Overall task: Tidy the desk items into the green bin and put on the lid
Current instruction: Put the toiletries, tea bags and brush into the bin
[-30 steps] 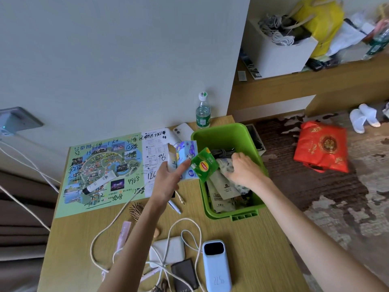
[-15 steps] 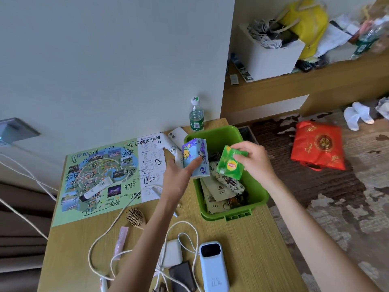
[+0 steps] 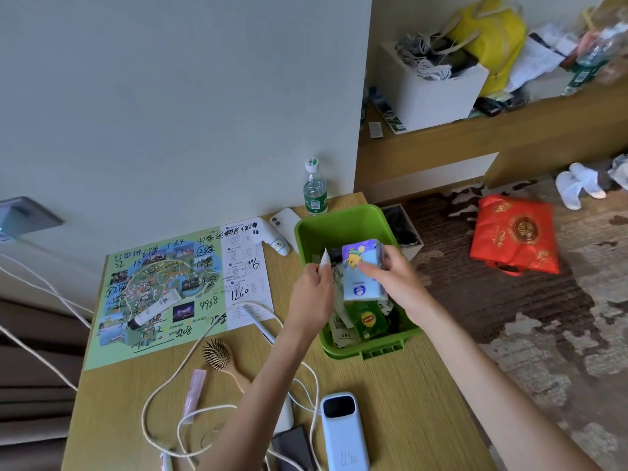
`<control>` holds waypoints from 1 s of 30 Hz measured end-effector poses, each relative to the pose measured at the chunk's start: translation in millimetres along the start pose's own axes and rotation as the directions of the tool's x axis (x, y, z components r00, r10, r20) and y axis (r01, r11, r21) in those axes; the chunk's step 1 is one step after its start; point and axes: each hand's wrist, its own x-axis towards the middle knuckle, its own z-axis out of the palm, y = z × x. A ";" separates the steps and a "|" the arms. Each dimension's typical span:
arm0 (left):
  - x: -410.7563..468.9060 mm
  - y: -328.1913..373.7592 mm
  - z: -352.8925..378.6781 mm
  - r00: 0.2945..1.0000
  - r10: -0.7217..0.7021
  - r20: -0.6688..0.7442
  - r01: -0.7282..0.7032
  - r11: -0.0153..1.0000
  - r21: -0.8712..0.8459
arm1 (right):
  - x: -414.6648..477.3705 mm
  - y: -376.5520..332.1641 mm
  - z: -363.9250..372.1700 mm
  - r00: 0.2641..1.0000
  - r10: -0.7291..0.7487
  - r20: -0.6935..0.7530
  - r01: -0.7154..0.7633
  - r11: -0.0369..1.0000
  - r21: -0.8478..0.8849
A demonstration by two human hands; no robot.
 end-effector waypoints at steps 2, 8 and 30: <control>1.9 0.1 -4.4 0.996 0.050 -0.074 -0.047 0.998 0.035 | 10.3 2.1 3.5 0.994 -0.037 -0.103 0.036 0.999 -0.007; 9.8 -1.5 -15.1 0.958 0.226 -0.178 -0.165 0.939 0.302 | 20.1 -2.4 19.4 0.957 -0.290 -0.004 0.209 0.700 -0.683; 15.2 -35.0 -31.9 0.771 0.620 0.143 -0.600 0.633 0.489 | -19.6 5.2 2.3 0.769 -0.639 0.033 0.318 0.338 -0.886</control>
